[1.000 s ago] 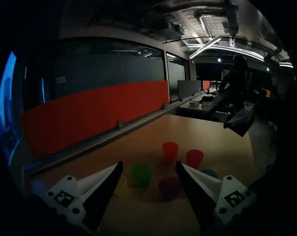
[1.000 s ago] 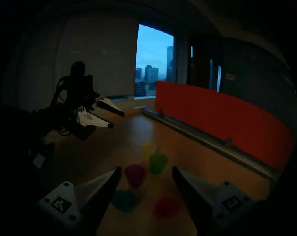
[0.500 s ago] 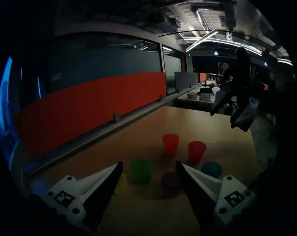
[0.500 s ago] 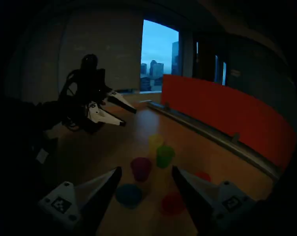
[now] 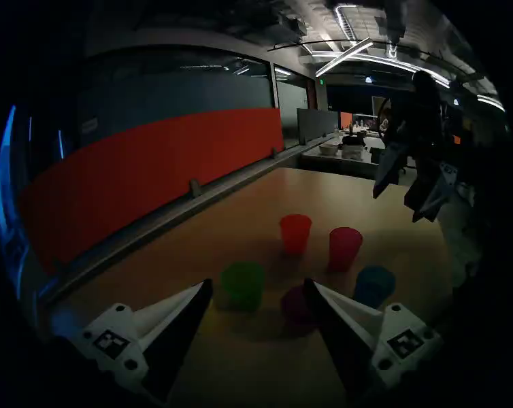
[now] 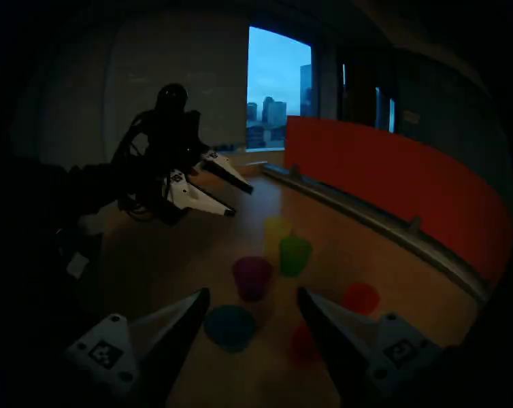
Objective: Pour water
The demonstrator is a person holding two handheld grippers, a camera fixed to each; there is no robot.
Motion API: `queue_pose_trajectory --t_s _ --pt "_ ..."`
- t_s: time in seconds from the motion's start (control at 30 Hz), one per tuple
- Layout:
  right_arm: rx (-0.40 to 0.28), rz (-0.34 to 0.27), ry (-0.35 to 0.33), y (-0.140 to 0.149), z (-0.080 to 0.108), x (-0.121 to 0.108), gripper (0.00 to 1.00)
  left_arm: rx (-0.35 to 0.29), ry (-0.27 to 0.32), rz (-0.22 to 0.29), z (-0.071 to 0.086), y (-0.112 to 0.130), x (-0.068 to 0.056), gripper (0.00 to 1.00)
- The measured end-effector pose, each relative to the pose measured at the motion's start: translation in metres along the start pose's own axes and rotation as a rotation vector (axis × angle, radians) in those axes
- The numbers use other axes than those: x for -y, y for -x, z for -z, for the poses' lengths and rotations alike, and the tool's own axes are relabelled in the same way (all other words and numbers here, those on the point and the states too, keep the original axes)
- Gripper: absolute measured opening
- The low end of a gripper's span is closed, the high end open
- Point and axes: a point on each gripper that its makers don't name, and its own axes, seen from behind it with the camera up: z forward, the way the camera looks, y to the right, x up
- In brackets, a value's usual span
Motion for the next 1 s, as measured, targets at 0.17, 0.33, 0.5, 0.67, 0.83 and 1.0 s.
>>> queue_pose_trajectory --t_s 0.17,0.33,0.5,0.67,0.83,1.0 --pt "0.011 -0.001 -0.006 0.008 -0.003 0.002 0.98 0.020 -0.001 -0.003 -0.010 0.006 0.004 0.99" --pt "0.020 -0.003 -0.011 0.016 -0.007 0.004 0.98 0.034 0.012 0.005 -0.020 0.012 0.005 0.99" --pt "0.030 -0.006 -0.021 0.023 -0.010 0.006 0.98 0.051 0.016 -0.001 -0.029 0.021 0.005 0.99" --pt "0.041 -0.004 -0.028 0.031 -0.014 0.008 0.97 0.066 0.025 0.001 -0.037 0.029 0.004 0.99" --pt "0.055 -0.004 -0.034 0.040 -0.017 0.012 0.97 0.070 0.035 0.014 -0.044 0.035 0.005 0.99" --pt "0.063 -0.001 -0.034 0.048 -0.019 0.014 0.97 0.085 0.044 0.009 -0.049 0.041 0.006 0.99"
